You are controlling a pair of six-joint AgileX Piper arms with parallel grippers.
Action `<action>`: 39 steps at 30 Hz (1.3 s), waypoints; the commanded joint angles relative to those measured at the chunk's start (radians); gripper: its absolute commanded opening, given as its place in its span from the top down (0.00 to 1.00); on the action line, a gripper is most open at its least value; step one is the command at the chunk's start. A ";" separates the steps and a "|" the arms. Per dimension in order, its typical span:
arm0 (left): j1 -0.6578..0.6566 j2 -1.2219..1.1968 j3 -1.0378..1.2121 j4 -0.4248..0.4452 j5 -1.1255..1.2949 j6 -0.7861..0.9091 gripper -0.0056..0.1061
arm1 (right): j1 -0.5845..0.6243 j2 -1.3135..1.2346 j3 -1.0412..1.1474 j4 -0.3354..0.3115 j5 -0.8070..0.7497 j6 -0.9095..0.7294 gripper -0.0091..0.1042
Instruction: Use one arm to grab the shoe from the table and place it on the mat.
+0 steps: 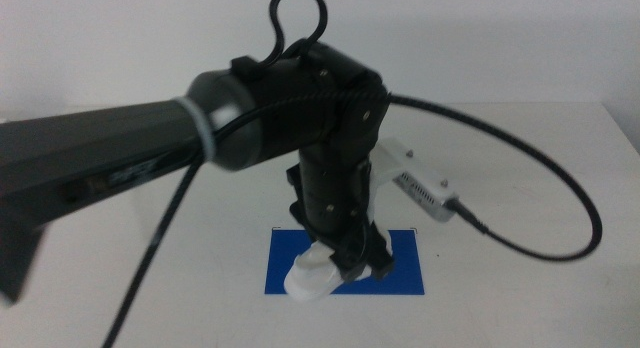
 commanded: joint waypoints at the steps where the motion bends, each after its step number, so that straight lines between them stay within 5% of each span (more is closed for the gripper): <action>1: 0.013 0.003 -0.103 -0.002 0.032 0.009 0.96 | -0.002 -0.026 0.005 -0.009 -0.076 -0.008 0.35; 9: 0.028 0.176 -0.341 -0.006 0.126 0.017 0.96 | -0.002 -0.026 0.005 -0.009 -0.076 -0.008 0.35; 21: 0.028 0.183 -0.362 0.011 0.125 -0.139 0.96 | -0.002 -0.026 0.005 -0.009 -0.076 -0.008 0.35; 39: 0.027 0.183 -0.362 0.018 0.124 -1.196 0.96 | -0.002 -0.026 0.005 -0.009 -0.076 -0.008 0.35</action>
